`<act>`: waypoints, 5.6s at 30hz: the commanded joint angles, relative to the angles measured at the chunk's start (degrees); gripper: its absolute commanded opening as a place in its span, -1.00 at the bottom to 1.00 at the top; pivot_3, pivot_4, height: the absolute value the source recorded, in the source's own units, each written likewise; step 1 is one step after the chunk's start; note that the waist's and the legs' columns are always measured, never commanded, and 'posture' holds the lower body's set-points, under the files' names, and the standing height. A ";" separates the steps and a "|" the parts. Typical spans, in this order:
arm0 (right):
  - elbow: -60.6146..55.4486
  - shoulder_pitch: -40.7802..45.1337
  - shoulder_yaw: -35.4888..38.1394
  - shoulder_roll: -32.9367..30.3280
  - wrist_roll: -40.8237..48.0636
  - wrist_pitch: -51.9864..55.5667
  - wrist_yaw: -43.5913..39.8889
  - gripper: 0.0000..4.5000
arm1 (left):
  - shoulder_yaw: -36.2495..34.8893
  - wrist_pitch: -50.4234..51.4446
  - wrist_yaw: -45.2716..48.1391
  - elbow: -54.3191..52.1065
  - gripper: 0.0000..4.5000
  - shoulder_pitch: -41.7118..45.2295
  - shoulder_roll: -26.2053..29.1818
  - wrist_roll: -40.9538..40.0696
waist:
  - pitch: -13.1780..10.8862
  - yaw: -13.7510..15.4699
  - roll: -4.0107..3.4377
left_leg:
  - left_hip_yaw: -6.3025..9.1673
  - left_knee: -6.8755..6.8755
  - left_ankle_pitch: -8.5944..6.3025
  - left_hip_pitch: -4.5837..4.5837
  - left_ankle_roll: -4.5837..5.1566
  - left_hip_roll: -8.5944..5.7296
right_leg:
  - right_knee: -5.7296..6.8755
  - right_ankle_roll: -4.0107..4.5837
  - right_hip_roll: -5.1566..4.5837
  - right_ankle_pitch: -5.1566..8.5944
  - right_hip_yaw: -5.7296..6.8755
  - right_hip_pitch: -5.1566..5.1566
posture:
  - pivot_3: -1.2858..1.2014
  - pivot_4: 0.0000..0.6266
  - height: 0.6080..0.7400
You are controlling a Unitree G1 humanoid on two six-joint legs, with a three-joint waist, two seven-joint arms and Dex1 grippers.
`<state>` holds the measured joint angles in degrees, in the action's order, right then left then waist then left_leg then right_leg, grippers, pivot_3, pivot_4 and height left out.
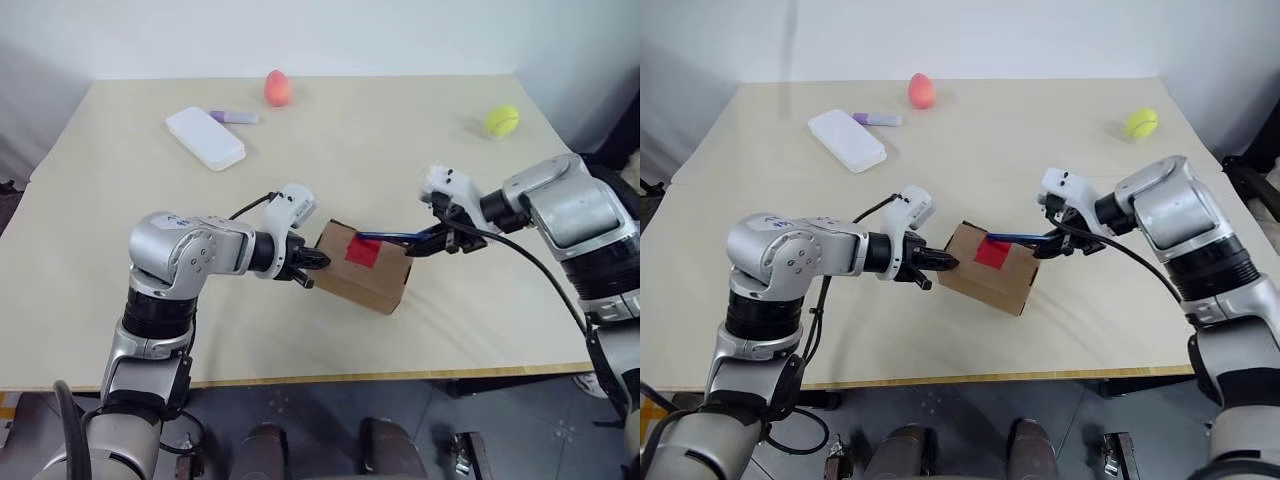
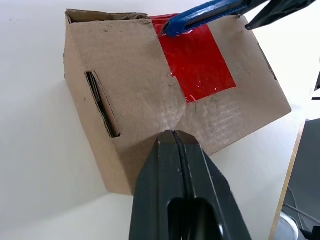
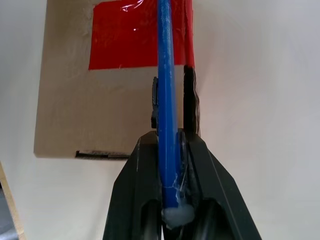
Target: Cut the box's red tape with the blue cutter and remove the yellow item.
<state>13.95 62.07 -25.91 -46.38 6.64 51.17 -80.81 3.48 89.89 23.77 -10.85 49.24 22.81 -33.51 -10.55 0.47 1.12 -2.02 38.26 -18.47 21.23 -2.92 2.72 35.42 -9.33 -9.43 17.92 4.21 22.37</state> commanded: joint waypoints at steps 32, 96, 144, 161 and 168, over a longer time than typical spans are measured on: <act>6.72 6.23 -4.55 1.14 -5.97 -2.60 -5.73 -0.92 | 1.03 2.55 -2.50 -0.88 -1.00 -2.71 -0.38 1.60 | 0.00 -0.53 0.00 | 0.00 -0.06 0.00 0.06 0.00 0.00 | -0.04 0.00 0.00 0.00 0.00 0.06 | 0.03 -0.52 1.00; -3.33 -0.14 -3.66 -10.35 -1.35 7.45 -2.62 -0.92 | 1.46 0.60 -2.86 1.34 -1.00 -1.71 -1.79 1.90 | 0.00 0.82 0.00 | -0.01 -0.03 -0.01 0.09 0.01 0.00 | -0.14 -0.02 0.00 -0.03 0.00 0.04 | 0.03 -0.52 1.00; -18.98 -2.90 0.69 -13.09 6.29 19.76 3.23 -0.92 | 5.06 2.61 0.95 0.86 -1.00 -0.09 4.14 -1.66 | 0.00 -0.57 0.00 | -0.03 -0.19 -0.01 0.11 0.01 0.00 | -0.30 -0.06 0.00 -0.07 0.00 0.08 | 0.03 -0.52 1.00; -17.09 -2.87 0.44 -13.52 8.27 18.28 5.23 -0.92 | 5.06 2.61 -1.00 -0.10 -1.00 -0.80 5.19 -4.85 | 0.00 -0.49 0.00 | -0.04 -0.20 -0.02 0.12 0.02 0.00 | -0.34 -0.06 0.00 -0.07 0.00 0.08 | 0.03 -0.52 1.00; -17.45 -2.37 1.35 -13.68 8.97 18.34 5.38 -0.92 | 5.00 2.61 -1.36 0.13 -1.00 -0.73 5.15 -5.10 | 0.00 -0.52 0.00 | -0.04 -0.21 -0.01 0.12 0.02 0.00 | -0.34 -0.06 0.00 -0.07 0.00 0.08 | 0.03 -0.52 1.00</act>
<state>-2.66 58.85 -26.49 -59.31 14.85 69.83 -75.51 6.12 89.92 23.45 -11.47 50.46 27.50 -38.53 -10.55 -0.04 1.11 -2.06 38.05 -18.48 21.35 -2.90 2.72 35.08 -9.39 -9.43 17.86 4.21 22.46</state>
